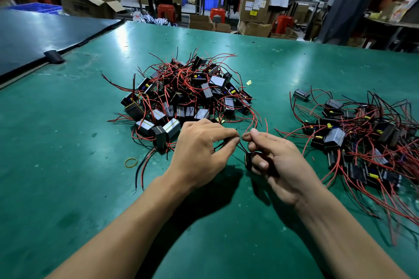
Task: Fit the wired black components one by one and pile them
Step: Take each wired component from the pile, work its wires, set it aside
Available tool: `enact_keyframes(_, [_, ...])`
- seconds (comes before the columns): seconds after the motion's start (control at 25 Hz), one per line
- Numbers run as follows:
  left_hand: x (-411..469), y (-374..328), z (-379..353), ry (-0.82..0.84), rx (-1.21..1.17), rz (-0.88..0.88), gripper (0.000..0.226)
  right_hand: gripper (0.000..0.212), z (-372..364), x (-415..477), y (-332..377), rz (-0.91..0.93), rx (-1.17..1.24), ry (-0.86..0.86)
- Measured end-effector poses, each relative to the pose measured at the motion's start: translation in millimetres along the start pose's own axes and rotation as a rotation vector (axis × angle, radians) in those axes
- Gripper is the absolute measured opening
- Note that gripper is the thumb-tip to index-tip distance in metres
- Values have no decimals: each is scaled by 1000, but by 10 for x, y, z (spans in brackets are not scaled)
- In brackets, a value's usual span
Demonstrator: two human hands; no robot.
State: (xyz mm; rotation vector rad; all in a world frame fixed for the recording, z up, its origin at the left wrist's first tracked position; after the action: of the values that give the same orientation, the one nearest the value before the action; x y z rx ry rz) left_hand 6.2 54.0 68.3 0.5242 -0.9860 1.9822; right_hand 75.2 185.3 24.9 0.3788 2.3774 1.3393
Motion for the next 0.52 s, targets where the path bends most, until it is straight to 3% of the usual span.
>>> enact_keyframes(0.12, [-1,7,-6,-3,-28,27,10,19,36,21,-37,-14,3,-47])
enact_keyframes(0.28, [-5,25,-5,13,-75,39,12,10,80,7,26,100,-110,-71])
enact_keyframes(0.52, [-8,38,21,-13,-111,104,14,10,42,-78,200,384,-675,-59])
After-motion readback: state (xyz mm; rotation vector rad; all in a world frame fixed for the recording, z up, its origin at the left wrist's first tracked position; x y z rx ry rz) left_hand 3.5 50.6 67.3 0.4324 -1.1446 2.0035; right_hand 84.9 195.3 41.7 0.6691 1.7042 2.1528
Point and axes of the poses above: each hand's wrist, its own x-axis towards the middle knuckle, its own z-axis out of the back of the hand, y = z × x, the point moved 7 cm from there along x, towards the middle knuckle, and after that the axes turned 9 degrees about x, right-handed, at the moved point
